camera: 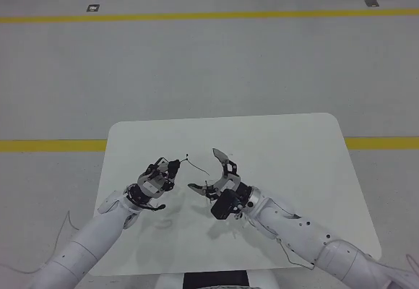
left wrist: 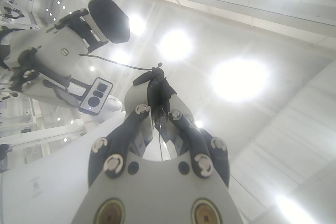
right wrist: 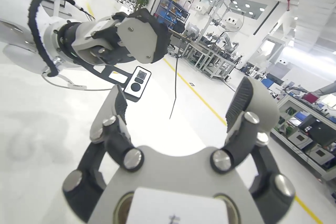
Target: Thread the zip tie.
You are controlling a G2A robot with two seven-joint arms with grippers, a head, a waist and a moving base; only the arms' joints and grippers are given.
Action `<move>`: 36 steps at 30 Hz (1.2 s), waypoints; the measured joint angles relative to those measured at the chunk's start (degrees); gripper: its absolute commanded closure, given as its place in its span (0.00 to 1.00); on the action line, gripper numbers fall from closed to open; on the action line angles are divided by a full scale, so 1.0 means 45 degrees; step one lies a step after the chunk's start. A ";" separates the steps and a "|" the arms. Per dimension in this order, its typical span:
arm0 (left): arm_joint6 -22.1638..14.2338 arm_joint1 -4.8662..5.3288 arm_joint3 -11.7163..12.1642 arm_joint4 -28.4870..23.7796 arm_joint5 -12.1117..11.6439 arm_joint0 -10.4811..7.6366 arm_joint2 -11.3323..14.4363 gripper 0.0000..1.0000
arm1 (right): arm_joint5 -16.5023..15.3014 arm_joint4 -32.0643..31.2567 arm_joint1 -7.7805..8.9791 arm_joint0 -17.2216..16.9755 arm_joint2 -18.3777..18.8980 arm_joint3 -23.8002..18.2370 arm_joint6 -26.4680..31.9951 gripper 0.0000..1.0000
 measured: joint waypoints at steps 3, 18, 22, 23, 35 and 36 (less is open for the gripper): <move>0.0000 0.0000 0.0000 0.0000 0.0000 0.0000 0.0000 1.00 | 0.0067 0.0000 -0.0028 0.0103 -0.0116 0.0010 0.0044 0.68; 0.0000 0.0000 0.0000 0.0000 0.0000 0.0000 0.0000 1.00 | 0.0321 0.0000 -0.0120 0.0229 -0.0259 0.0046 -0.0124 0.79; 0.0000 0.0000 0.0000 0.0000 0.0000 0.0000 0.0000 1.00 | 0.0432 0.0000 -0.0105 0.0254 -0.0295 0.0032 -0.0374 0.78; 0.0000 0.0000 0.0000 0.0000 0.0000 0.0000 0.0000 1.00 | 0.0460 0.0000 -0.0102 0.0255 -0.0303 0.0032 -0.0434 0.78; 0.0000 0.0000 0.0000 0.0000 0.0000 0.0000 0.0000 1.00 | 0.0593 0.0000 -0.0114 0.0220 -0.0287 0.0060 -0.0668 1.00; 0.0000 0.0000 0.0000 0.0000 0.0000 0.0000 0.0000 1.00 | 0.0596 0.0000 -0.0115 0.0224 -0.0290 0.0064 -0.0668 1.00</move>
